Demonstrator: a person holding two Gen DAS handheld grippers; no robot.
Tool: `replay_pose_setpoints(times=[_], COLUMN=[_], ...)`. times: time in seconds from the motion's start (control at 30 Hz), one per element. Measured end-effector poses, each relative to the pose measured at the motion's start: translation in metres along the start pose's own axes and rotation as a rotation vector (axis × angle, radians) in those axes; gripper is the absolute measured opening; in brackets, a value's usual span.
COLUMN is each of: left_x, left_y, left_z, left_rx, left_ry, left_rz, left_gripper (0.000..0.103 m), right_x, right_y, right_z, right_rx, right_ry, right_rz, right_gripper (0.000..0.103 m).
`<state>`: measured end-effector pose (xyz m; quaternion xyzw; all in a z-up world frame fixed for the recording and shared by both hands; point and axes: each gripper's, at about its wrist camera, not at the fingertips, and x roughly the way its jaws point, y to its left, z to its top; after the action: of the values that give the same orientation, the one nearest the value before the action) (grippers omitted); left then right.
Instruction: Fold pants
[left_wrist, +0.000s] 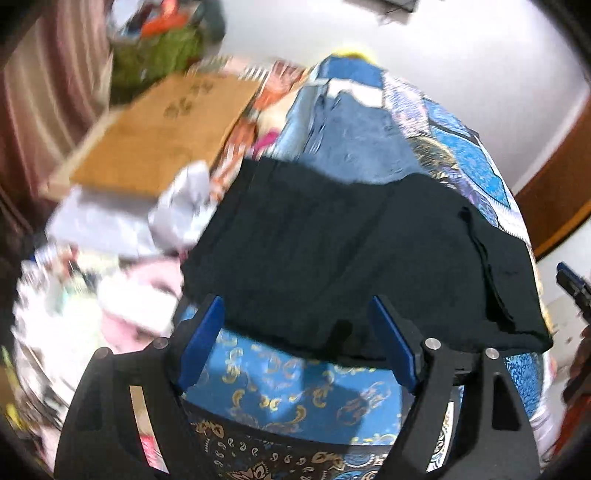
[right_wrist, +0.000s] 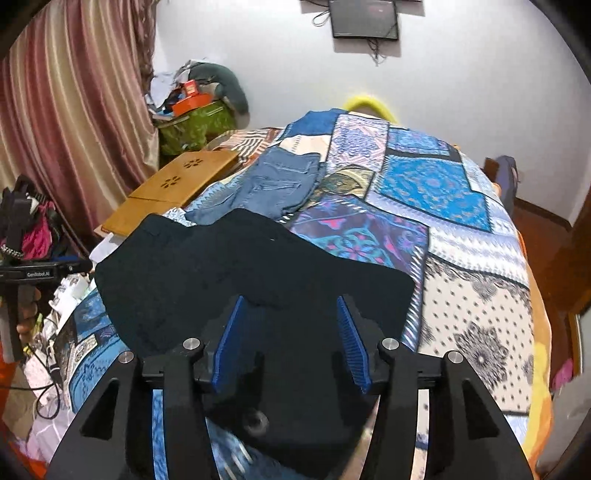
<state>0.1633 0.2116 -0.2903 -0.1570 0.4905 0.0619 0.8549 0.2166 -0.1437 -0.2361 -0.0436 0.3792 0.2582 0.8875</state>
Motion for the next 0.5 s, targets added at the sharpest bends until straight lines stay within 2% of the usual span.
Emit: replay_pose_setpoints(times=[0.17, 0.27, 0.4, 0.5], left_x=[0.023, 0.04, 0.047, 0.056], left_y=[0.026, 0.04, 0.047, 0.052], left_z=[-0.015, -0.023, -0.024, -0.02], left_rx=[-0.125, -0.205, -0.239, -0.269], left_ry=[0.078, 0.124, 0.117, 0.117], left_rz=[-0.046, -0.118, -0.158, -0.2], left_gripper=[0.081, 0.081, 0.082, 0.084], right_x=[0.029, 0.044, 0.059, 0.058], right_y=[0.008, 0.008, 0.006, 0.005], right_z=[0.0, -0.004, -0.014, -0.016], right_rx=[-0.028, -0.046, -0.057, -0.052], right_ry=[0.069, 0.123, 0.192, 0.182], right_rz=[-0.001, -0.008, -0.005, 0.007], right_gripper=[0.048, 0.048, 0.048, 0.049])
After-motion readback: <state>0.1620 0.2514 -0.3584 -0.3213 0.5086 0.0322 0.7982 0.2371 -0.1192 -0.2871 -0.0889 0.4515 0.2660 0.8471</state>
